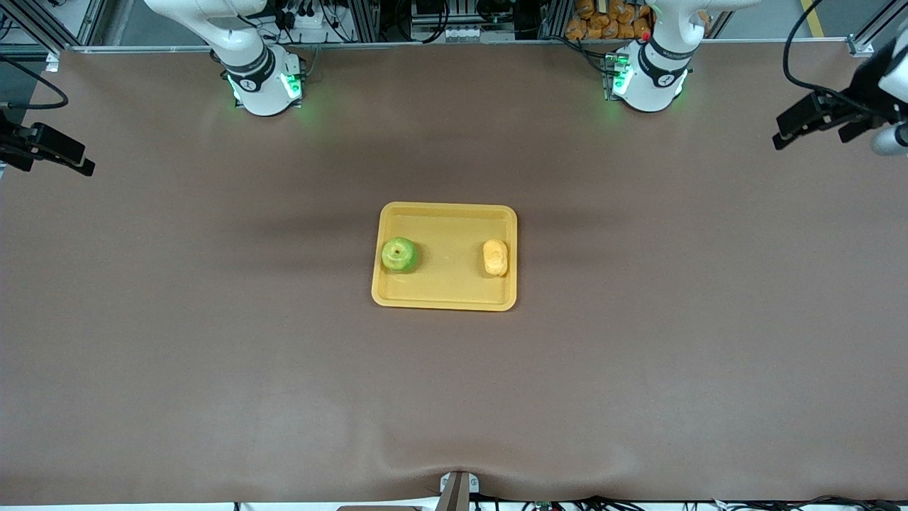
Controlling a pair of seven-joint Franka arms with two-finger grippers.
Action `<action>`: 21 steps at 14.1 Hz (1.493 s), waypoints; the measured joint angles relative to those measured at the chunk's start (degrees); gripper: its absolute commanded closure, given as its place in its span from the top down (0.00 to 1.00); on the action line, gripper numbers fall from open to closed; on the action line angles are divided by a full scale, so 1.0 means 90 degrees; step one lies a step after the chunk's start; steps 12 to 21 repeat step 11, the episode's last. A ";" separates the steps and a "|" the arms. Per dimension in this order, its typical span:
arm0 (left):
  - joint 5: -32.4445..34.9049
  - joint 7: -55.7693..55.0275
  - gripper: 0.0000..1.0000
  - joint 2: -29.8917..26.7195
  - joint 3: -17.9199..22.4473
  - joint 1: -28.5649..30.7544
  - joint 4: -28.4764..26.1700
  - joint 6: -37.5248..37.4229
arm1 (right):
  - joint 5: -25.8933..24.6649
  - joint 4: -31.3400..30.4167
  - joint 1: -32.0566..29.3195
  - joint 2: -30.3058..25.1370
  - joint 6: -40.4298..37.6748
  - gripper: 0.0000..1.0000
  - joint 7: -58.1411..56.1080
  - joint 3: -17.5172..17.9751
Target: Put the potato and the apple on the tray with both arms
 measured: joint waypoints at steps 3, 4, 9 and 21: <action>0.0000 0.0286 1.00 -0.0249 0.0006 -0.0092 -0.0341 0.0009 | 0.0000 0.0000 0.0000 0.0000 0.0000 1.00 0.0000 0.0001; 0.0000 0.0332 1.00 -0.0266 0.0007 -0.0106 -0.0373 0.0018 | 0.0000 0.0000 0.0001 0.0000 0.0000 1.00 0.0000 0.0002; 0.0000 0.0399 1.00 -0.0252 0.0059 -0.0104 -0.0405 0.0132 | 0.0000 0.0000 0.0001 0.0000 0.0000 1.00 0.0000 0.0004; 0.0000 0.0399 1.00 -0.0180 0.0070 -0.0104 -0.0317 0.0167 | 0.0000 0.0000 0.0001 0.0000 0.0000 1.00 0.0000 0.0005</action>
